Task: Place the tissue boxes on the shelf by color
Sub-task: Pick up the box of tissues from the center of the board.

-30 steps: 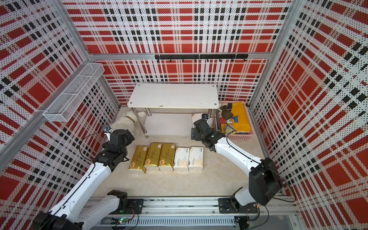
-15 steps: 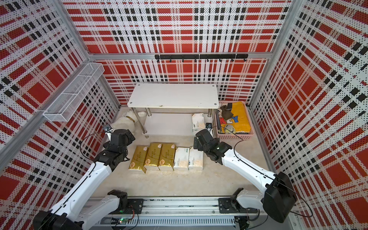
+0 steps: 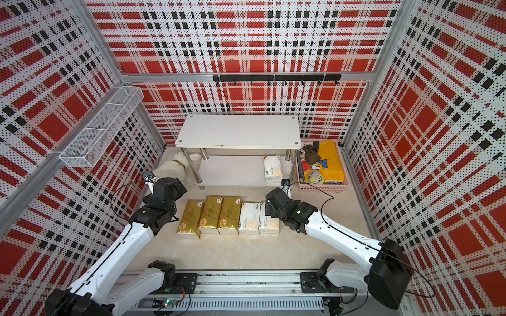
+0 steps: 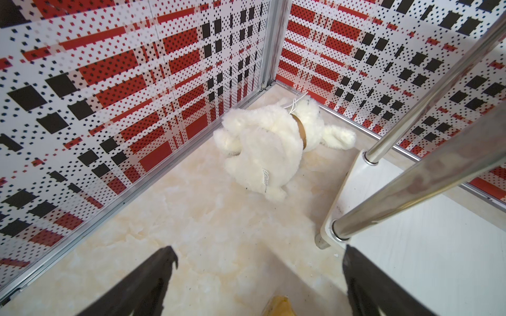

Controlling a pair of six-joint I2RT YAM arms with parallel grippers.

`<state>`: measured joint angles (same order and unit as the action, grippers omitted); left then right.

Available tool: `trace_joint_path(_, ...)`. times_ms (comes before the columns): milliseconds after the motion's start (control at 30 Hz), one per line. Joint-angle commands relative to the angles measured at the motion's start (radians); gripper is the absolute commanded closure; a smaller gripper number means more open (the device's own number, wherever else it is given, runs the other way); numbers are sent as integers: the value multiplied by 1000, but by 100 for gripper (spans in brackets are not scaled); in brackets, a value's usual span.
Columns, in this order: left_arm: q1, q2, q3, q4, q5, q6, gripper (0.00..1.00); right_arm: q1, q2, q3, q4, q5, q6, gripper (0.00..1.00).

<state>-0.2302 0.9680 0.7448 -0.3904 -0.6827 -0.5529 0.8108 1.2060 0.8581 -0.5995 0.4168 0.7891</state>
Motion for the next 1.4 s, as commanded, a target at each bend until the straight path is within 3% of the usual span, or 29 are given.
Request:
trace_joint_path(0,-4,-12,1,4,-15,-4,0,28,-1,-24,-16,-25,51,0)
trace_joint_path(533,-4,-38,-8,2,-16,-2,0,73,167,-28,74,-95,60,0)
trace_joint_path(1367,-4,-51,-10,-5,-23,-2,0,82,277,-16,97,-93,69,0)
